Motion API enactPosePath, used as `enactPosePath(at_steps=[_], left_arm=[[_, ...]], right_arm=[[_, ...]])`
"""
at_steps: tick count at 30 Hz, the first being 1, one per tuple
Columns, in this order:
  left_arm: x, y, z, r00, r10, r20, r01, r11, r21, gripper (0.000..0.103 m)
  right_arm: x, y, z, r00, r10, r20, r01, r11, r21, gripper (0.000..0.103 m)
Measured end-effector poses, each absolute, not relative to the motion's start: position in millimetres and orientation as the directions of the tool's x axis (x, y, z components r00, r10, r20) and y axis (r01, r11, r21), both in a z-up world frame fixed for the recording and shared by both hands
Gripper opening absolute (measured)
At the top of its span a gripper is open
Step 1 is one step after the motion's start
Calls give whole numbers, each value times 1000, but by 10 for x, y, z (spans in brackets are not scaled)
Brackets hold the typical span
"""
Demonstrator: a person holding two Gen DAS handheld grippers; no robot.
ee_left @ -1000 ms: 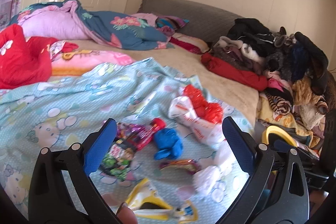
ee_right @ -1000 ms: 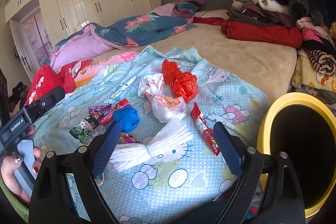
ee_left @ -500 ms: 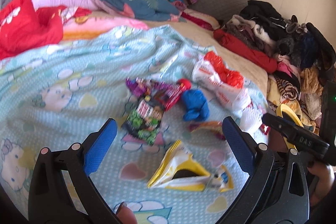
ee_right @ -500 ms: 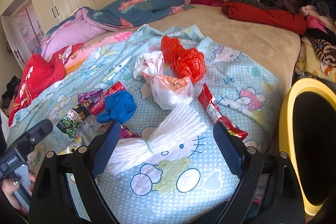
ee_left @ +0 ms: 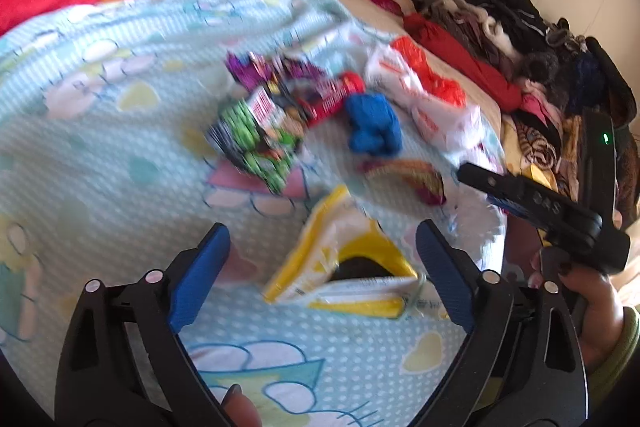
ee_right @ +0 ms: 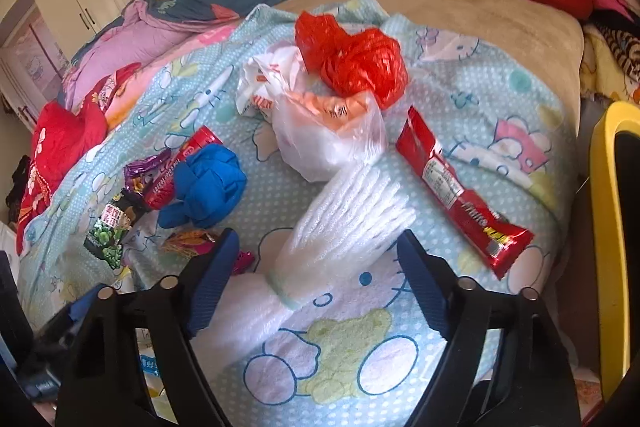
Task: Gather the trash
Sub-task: 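Grasp the yellow-and-white chip bag with the left tool while the right tool grasps a white foam net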
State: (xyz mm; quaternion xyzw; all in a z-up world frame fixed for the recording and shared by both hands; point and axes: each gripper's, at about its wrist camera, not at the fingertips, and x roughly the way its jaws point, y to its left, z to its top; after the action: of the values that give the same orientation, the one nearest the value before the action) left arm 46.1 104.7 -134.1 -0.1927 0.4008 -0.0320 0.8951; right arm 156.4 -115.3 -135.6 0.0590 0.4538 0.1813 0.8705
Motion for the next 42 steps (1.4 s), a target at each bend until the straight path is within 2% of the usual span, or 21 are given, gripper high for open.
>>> enactPosePath(at_steps=[2,5,7,10,17,18,30,42], left_arm=[[458,992,-1370,670,-210,-712,-90,929,-359,84],[462,926,-1367,669,-223,-710,-70,931,-358,76],[460,899,-1373,667,-228,-709,-64,931,-359,67],[462,869,-1375,665,-228,-712,-59,934,-353,64],[477,803,-1346,661,-232,-714,-36,940,-339,49],[481,790,-1335,660,-229,-716,-34,943,-332,43],[466,616,-1150,666,-281,-691,56,943,-329,39],[580,500,-853,714,-270,-646,72,946,-316,37]], right_arm=[[1572,-1151,-1396,513,371,-774,-259,927,272,59],[1567,-1192,-1393,510,390,-767,-257,920,297,42],[1561,-1211,-1388,507,407,-760,-262,913,314,34],[1538,-1245,-1364,504,434,-747,-276,900,337,27],[1409,-1327,-1236,521,476,-709,-305,879,366,26],[1389,-1333,-1223,523,477,-707,-310,878,364,26],[1202,-1422,-1026,547,505,-668,-376,861,343,24],[1177,-1661,-801,598,509,-619,-377,861,342,23]])
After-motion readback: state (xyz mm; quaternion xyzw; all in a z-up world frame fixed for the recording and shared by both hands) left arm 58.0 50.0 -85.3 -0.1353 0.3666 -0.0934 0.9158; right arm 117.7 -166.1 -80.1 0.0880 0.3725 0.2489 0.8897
